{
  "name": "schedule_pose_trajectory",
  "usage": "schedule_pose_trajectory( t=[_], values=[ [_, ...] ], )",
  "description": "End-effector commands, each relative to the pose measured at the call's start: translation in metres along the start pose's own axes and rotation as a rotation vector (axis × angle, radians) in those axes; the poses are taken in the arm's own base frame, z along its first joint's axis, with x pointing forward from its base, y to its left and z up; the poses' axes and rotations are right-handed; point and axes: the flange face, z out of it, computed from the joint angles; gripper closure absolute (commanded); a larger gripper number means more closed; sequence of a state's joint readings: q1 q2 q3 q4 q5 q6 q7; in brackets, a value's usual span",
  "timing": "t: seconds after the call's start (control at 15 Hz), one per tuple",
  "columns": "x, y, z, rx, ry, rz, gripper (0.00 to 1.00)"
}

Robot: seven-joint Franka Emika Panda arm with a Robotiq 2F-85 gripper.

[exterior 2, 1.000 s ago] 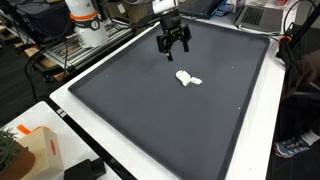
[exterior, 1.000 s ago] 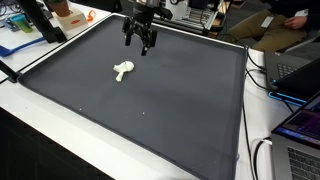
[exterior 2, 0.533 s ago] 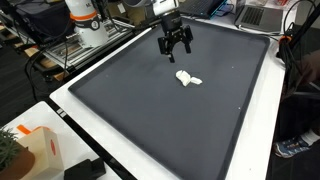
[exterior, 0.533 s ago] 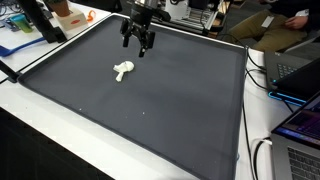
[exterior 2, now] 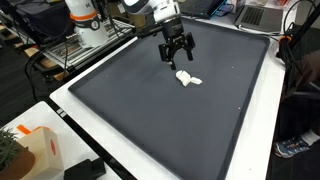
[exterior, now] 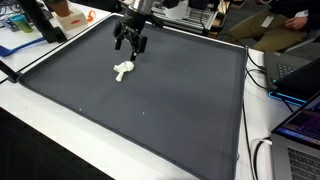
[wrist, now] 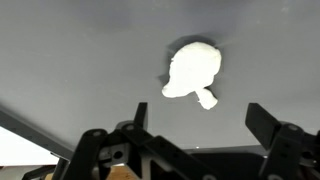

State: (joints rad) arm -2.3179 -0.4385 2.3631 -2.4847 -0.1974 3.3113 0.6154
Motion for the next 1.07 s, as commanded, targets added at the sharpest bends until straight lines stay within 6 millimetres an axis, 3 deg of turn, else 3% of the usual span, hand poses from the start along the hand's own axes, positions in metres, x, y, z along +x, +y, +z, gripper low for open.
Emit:
schedule_pose_trajectory(
  t=[0.0,0.67,1.0],
  values=[
    [0.003,0.003,0.015,-0.019,-0.013,0.021,0.0],
    [0.015,0.012,0.017,-0.017,-0.053,0.055,0.0],
    [-0.005,-0.006,-0.002,0.033,-0.098,-0.019,0.0]
  ],
)
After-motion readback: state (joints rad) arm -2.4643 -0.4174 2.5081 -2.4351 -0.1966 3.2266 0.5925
